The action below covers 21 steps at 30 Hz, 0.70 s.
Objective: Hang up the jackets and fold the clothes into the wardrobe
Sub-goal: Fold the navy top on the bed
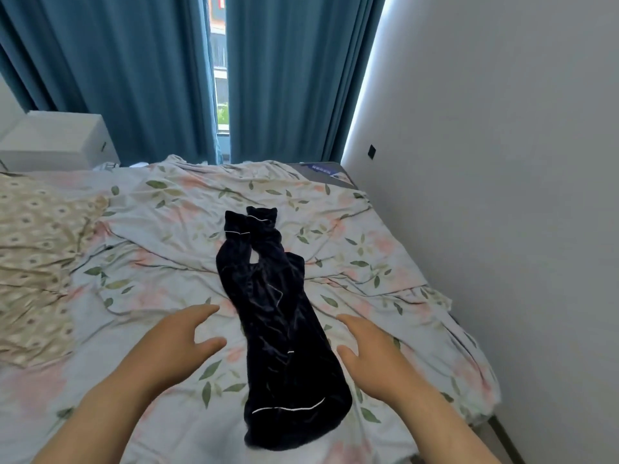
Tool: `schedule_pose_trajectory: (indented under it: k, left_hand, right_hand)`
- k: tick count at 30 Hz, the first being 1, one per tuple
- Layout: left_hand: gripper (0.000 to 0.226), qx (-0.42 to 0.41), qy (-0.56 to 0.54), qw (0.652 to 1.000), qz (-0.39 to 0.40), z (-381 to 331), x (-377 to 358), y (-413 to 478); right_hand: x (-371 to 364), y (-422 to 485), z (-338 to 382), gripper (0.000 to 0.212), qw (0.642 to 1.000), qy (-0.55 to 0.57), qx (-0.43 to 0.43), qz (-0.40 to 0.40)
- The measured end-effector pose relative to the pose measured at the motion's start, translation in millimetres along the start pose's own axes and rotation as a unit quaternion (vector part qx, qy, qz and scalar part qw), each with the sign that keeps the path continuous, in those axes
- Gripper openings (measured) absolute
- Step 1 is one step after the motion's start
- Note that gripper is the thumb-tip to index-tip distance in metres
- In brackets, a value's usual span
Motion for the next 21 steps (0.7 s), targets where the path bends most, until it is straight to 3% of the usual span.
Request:
schedule_pose_trajectory:
  k: [4,10,21]
  left_hand:
    - [0.062,0.056,-0.011,0.997,0.042,-4,-73,35]
    - [0.059,0.132,-0.065,0.983,0.107,20,-182,66]
    - [0.050,0.304,-0.158,0.919,0.195,136,-368,69]
  right_hand:
    - [-21,36,-75,0.042,0.998,-0.002,-0.012,0.062]
    - [-89,85,-150,0.056,0.986,-0.002,-0.039,0.161]
    - [-262,125,-233,0.054,0.945,-0.044,-0.046,0.321]
Point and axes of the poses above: each hand's wrist, its own y-axis towards the middle knuckle, its own x-axis out of the back of the hand, z = x × y, the point moved 9 cm from there along y, towards the middle knuckle
